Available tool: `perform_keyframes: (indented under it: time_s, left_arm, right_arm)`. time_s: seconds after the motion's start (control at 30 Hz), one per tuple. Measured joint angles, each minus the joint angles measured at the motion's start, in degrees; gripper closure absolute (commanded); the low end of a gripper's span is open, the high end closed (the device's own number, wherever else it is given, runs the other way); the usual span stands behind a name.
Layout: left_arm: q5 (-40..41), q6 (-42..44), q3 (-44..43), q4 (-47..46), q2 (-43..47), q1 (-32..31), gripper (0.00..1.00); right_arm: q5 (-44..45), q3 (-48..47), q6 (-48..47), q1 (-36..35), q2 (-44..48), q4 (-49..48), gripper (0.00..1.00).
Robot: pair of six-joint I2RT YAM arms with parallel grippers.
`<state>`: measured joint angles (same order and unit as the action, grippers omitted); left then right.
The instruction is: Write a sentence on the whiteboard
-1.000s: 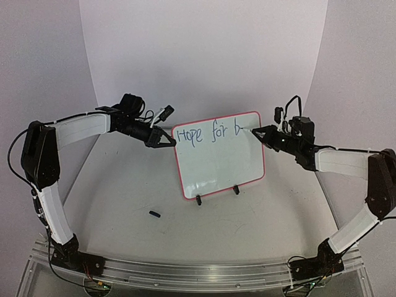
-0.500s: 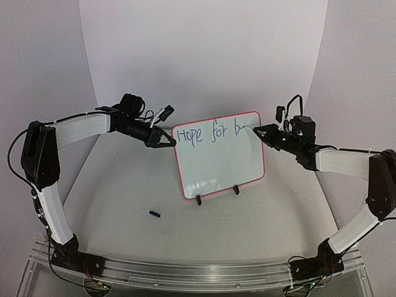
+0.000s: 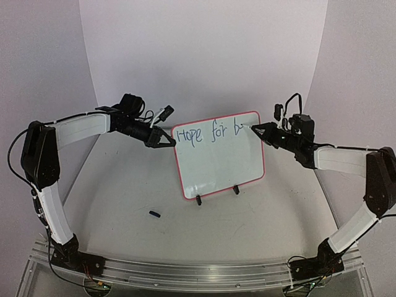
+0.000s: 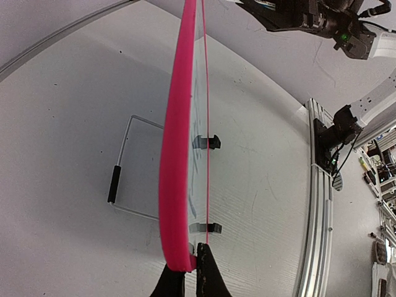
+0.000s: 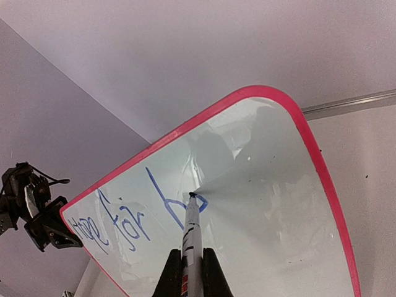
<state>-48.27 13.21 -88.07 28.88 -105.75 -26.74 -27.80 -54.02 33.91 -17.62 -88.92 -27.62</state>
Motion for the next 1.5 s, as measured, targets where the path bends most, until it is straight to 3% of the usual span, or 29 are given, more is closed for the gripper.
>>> perform_keyframes:
  time_s: [1.5]
  left_arm:
    - [-0.1, 0.3, -0.1, 0.1, 0.0, -0.1, 1.0]
  right_arm:
    - [2.2, 4.5, -1.0, 0.1, 4.4, 3.7, 1.0]
